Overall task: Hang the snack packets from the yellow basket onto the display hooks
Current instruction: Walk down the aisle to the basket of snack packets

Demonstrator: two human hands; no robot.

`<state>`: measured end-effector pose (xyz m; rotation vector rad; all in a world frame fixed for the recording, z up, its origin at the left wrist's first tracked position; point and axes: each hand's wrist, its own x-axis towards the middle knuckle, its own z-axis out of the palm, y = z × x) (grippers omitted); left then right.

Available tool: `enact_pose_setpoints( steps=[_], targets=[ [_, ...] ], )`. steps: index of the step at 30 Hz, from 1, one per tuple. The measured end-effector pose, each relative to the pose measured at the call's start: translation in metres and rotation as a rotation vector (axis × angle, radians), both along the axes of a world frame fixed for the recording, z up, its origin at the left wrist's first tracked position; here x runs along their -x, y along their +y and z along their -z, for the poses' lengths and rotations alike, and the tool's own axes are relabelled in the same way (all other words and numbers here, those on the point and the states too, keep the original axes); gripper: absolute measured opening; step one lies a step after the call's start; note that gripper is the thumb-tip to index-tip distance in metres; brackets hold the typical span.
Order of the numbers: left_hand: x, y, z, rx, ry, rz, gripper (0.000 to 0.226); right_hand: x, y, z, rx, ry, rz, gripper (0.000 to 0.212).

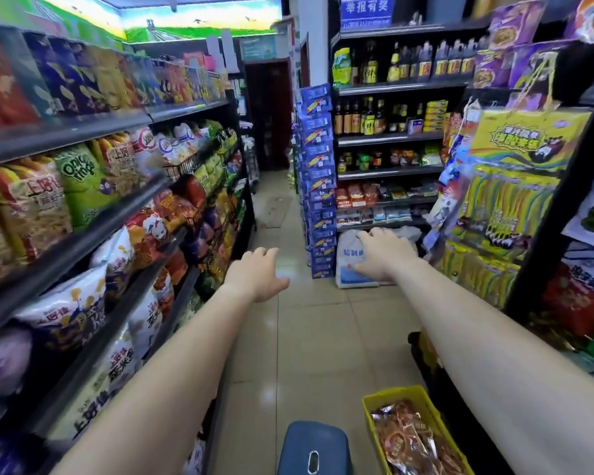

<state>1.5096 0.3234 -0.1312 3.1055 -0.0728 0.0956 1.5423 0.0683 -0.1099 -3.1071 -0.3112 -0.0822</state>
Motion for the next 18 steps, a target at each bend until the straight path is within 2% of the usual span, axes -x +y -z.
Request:
enact_pose_setpoints(
  steps=[11,18],
  targets=[
    [-0.224,-0.034,-0.008,-0.016,0.045,0.016,0.076,-0.226,-0.045,-0.002,-0.052,0.090,0.042,0.075],
    [-0.338,-0.031,-0.002,-0.016,0.076,0.025,0.075,-0.335,-0.044,0.004,-0.039,0.107,0.059,0.067]
  ],
)
